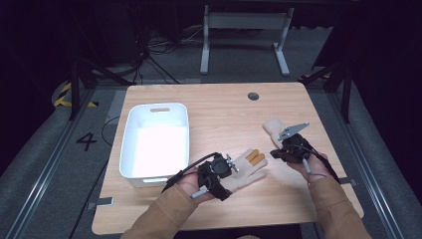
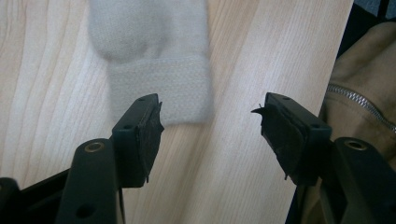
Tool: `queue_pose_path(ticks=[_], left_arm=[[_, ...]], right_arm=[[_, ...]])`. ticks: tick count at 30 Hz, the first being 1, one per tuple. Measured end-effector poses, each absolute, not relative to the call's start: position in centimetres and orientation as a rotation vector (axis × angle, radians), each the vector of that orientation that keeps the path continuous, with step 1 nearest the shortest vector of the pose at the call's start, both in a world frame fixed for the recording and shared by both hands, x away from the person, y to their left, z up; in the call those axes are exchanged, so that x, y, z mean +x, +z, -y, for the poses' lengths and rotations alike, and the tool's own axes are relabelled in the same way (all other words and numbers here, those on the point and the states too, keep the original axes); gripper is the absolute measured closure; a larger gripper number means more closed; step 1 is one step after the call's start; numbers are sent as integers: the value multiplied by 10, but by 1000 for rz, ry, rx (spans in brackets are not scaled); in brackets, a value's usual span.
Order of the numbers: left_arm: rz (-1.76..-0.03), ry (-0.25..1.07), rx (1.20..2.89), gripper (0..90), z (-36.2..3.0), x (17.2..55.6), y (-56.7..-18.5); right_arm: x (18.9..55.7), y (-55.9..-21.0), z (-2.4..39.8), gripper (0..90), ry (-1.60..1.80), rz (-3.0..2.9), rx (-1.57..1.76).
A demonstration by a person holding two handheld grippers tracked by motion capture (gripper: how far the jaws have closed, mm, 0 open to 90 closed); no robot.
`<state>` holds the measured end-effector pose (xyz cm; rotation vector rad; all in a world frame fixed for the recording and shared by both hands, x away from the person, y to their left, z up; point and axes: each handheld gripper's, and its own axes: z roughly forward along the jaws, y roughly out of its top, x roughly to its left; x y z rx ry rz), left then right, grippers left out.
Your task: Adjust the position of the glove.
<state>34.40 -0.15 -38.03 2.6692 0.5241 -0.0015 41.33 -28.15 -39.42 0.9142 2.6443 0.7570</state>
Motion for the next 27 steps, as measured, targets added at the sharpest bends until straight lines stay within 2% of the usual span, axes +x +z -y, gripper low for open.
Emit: queue_pose_path(ticks=[13,27], left_arm=[[-590,-17,2665,377,-22,348,-373],[-726,33,2623,362,-55,334,-375]], right_arm=[[419,-391,276,896,807,-2663,894],[447,-395,226,896,850,-2734,783]])
